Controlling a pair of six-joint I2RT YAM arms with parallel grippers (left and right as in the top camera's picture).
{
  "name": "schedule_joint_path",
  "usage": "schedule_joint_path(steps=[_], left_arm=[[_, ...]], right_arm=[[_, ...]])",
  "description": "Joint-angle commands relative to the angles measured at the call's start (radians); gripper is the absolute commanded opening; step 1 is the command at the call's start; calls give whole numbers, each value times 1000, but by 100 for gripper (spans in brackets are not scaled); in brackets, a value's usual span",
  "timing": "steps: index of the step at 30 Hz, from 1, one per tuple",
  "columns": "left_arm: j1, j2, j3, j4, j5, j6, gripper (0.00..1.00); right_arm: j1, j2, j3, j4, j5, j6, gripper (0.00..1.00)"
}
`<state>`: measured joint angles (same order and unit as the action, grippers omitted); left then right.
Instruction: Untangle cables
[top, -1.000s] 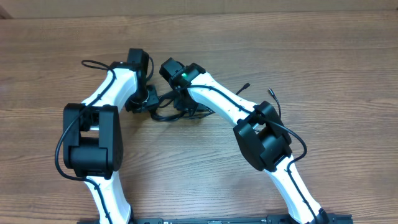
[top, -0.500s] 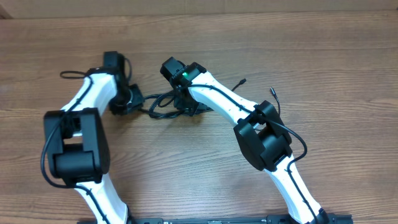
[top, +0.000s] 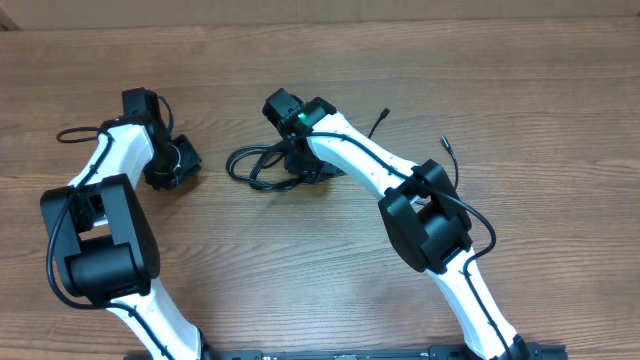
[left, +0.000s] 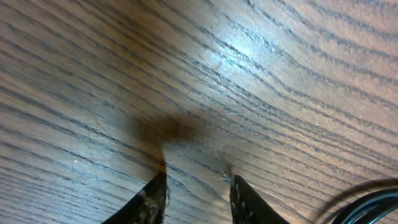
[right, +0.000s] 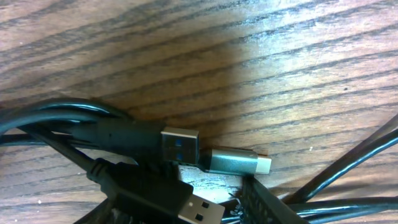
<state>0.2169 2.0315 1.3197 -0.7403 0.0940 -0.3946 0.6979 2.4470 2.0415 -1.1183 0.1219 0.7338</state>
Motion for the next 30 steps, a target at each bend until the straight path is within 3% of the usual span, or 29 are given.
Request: schedule_joint_path(steps=[1,4,6,9,11,12,16,18,28,30], left_arm=[[27,156,-116,-3,-34,32,40],[18,156,-85,-26,63,99,61],[17,156,-24,-105,68,104,69],[11,156,82,-225,88,103,73],[-4,156,138,-278,92,108,73],[-16,156,162,-296,93,125,73],[-88,156,187,-310,106,208,73],[-126,156,183,-307,105,235,72],[-286,156,183,-299,56,289,72],[-300,156,180,-294,37,268,65]], right_arm=[[-28,153,-79,17,-19,-31,50],[-28,153,-78,16,-37,-37,50],[-28,153,-72,16,-67,-58,45],[-30,153,-60,10,-68,-58,18],[-37,153,-56,17,-68,-58,11],[-41,153,-56,26,-68,-58,11],[-60,153,-56,64,-71,-58,30],[-66,153,-56,75,-80,-58,34],[-73,153,-56,84,-151,-112,33],[-75,153,-56,85,-169,-114,34]])
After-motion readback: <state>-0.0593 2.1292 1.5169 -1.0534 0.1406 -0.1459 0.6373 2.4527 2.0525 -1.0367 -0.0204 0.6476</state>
